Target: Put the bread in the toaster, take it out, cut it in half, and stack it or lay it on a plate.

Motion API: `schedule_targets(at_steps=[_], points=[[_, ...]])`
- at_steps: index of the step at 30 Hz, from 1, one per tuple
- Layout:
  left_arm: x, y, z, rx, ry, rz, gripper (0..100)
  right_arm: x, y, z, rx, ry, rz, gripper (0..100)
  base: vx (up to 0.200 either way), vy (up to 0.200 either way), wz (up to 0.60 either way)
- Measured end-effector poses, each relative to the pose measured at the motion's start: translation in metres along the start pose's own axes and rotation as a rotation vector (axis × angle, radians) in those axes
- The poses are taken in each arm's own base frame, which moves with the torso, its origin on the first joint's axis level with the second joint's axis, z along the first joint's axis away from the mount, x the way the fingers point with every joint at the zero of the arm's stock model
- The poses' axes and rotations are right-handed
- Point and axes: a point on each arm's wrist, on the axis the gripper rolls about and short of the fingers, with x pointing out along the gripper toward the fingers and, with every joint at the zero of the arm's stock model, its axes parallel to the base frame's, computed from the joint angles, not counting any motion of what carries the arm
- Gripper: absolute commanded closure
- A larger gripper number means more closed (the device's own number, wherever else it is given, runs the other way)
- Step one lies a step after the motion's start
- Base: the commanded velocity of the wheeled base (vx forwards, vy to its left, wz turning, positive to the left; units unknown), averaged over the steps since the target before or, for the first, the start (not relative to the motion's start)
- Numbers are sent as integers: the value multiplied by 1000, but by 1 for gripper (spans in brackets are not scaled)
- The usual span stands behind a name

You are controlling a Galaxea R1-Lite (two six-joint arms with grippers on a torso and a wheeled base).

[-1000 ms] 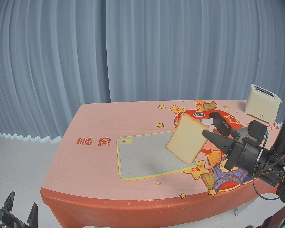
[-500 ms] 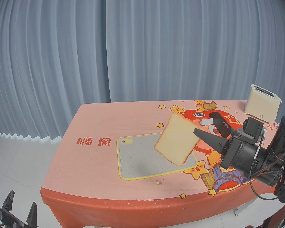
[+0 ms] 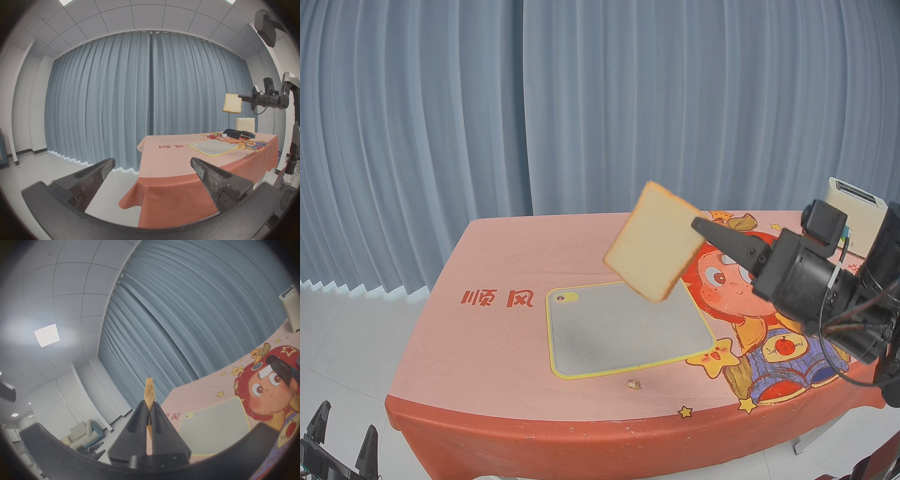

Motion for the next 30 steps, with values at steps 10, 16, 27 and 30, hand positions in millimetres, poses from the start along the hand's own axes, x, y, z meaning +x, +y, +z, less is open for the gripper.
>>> schedule_targets(at_steps=[10,16,27,30], points=[[0,0,0,0,0,1,0,48,1,4,78,-8,28,100,0,0,0],[0,0,0,0,0,1,0,60,-13,-3,132,-16,4,100,0,0,0],[0,0,0,0,0,2,0,74,-34,-9,194,-14,-50,100,0,0,0],[0,0,0,0,0,2,0,79,-42,-16,206,2,-73,100,0,0,0]])
